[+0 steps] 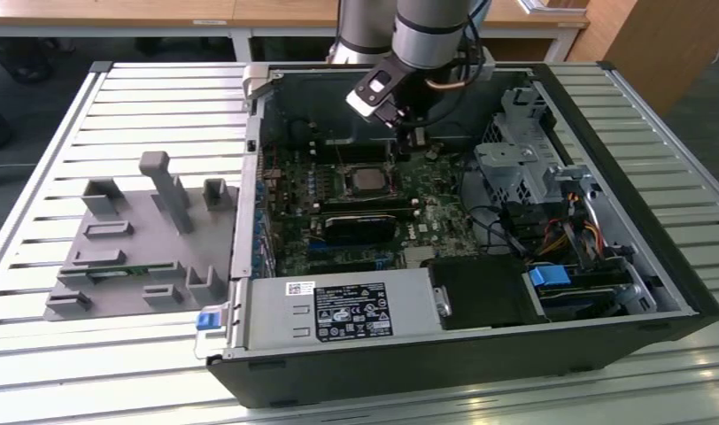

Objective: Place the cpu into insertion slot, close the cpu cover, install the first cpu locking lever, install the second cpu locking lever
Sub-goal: 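Close the cpu cover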

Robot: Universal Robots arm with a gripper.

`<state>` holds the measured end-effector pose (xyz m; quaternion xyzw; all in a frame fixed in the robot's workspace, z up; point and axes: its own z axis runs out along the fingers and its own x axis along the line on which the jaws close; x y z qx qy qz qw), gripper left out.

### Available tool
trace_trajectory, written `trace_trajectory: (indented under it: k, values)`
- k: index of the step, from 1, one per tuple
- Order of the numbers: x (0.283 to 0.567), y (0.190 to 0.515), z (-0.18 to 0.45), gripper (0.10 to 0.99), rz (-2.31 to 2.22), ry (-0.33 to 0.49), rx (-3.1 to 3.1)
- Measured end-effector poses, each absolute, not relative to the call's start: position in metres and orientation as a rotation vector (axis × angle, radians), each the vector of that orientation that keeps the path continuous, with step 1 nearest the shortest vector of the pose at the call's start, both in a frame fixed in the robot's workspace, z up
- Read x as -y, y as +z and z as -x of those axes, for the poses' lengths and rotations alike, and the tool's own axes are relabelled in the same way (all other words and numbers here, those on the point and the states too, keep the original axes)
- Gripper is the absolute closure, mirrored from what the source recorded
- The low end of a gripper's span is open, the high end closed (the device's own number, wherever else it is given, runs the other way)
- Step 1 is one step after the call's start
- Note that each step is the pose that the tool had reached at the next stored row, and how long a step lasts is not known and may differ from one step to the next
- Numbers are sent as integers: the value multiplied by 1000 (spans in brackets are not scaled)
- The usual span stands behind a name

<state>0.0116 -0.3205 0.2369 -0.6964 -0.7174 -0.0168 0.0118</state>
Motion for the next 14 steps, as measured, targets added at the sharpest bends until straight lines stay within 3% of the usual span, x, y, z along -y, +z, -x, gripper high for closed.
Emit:
trace_trajectory:
  k: [14]
  values:
    - [320, 227, 4, 976, 2171, -52, 2237]
